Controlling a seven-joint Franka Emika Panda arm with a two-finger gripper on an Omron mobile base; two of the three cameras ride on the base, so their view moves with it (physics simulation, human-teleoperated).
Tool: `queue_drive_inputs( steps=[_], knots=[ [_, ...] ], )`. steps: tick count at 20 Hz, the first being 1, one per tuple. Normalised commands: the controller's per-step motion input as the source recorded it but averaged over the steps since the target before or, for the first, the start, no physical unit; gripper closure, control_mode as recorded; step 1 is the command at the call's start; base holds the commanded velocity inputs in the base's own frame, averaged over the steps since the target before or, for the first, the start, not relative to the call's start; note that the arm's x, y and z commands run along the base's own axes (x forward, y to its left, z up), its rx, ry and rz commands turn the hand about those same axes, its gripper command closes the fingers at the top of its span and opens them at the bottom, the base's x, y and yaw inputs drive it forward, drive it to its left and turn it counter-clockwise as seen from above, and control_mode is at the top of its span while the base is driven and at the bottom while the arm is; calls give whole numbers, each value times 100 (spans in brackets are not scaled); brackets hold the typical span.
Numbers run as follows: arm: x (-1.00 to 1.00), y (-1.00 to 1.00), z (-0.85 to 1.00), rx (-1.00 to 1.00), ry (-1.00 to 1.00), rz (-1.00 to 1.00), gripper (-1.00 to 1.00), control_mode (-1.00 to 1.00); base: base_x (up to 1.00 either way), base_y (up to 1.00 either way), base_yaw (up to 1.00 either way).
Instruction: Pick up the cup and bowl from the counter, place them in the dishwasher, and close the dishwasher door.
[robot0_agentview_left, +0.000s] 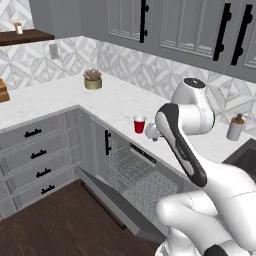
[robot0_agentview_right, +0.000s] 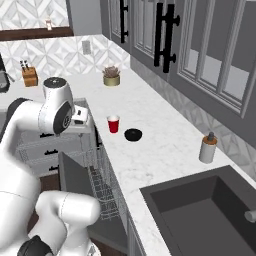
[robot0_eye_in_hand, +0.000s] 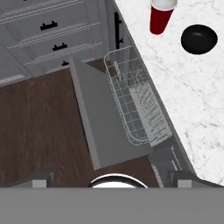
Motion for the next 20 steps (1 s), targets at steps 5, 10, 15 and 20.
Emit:
queue_drive_inputs(
  steps=[5, 10, 15, 20],
  knots=[
    [98, 3, -36, 0, -8, 7, -100, -100, 0, 0, 0],
    [99, 30, -34, 0, -14, 0, -100, -100, 0, 0, 0],
    [75, 0, -1, 0, -6, 0, -100, -100, 0, 0, 0],
    [69, 0, 0, 0, 1, 0, -100, -100, 0, 0, 0]
  ],
)
